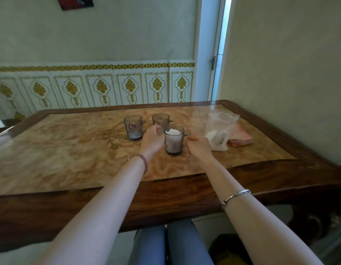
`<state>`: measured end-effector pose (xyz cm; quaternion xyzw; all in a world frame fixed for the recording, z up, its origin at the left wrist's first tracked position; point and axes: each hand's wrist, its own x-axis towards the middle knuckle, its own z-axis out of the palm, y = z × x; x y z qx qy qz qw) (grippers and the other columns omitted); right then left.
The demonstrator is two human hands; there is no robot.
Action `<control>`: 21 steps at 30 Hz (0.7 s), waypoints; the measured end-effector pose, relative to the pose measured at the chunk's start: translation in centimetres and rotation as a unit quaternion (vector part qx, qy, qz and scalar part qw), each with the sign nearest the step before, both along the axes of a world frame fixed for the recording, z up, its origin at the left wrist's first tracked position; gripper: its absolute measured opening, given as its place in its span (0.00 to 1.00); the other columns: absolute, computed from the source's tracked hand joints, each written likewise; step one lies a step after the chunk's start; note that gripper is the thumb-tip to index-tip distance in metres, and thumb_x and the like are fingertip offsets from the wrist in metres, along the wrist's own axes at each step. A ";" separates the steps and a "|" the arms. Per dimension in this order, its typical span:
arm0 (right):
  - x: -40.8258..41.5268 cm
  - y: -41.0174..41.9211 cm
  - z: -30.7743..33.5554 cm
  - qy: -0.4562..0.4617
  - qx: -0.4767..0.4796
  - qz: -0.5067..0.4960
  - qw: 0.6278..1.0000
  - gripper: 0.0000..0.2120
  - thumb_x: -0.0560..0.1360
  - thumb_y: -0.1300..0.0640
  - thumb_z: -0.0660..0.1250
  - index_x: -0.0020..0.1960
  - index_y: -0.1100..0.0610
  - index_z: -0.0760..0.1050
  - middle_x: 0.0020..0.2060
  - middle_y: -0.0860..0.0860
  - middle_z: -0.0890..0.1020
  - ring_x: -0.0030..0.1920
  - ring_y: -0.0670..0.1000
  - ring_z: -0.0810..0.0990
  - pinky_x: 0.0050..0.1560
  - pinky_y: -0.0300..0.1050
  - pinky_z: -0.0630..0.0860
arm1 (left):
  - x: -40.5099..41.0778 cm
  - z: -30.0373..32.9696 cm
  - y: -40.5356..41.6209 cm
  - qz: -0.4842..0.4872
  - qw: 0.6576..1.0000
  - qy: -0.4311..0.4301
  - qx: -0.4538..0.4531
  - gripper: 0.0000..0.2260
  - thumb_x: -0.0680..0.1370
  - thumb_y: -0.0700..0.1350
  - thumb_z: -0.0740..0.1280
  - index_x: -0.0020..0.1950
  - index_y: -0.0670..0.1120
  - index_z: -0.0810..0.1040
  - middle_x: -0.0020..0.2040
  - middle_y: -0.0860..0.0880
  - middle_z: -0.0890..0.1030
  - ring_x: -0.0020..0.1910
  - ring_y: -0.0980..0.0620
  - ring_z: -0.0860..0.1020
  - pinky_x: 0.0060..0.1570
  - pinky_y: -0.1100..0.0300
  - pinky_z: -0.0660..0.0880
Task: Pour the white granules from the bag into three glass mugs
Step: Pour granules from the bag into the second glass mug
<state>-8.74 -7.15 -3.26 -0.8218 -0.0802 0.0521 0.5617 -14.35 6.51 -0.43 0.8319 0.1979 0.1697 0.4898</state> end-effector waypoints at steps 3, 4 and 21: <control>-0.2 1.0 -0.8 -0.001 -0.017 0.000 1.000 0.09 0.76 0.64 0.60 0.46 0.64 0.80 0.41 0.57 0.81 0.47 0.59 0.78 0.41 0.47 0.74 | 0.0 -1.2 0.1 -0.027 0.999 0.034 -0.028 0.20 0.80 0.40 0.60 0.73 0.44 0.65 0.70 0.46 0.70 0.66 0.48 0.71 0.59 0.56 0.70; -0.1 1.3 -1.1 -0.009 -0.017 -0.003 1.000 0.11 0.75 0.66 0.61 0.53 0.68 0.79 0.48 0.62 0.82 0.52 0.62 0.79 0.49 0.53 0.76 | 0.1 -1.6 0.0 -0.031 0.998 0.036 -0.032 0.20 0.80 0.40 0.61 0.72 0.44 0.66 0.69 0.47 0.71 0.66 0.48 0.70 0.59 0.56 0.70; 6.0 3.1 -0.4 -0.040 0.050 -0.050 0.997 0.19 0.69 0.75 0.59 0.56 0.61 0.76 0.52 0.55 0.81 0.54 0.54 0.78 0.52 0.45 0.76 | 6.7 -1.3 -0.5 -0.039 0.992 -0.033 -0.116 0.18 0.77 0.30 0.56 0.63 0.44 0.74 0.59 0.45 0.78 0.58 0.43 0.76 0.49 0.51 0.77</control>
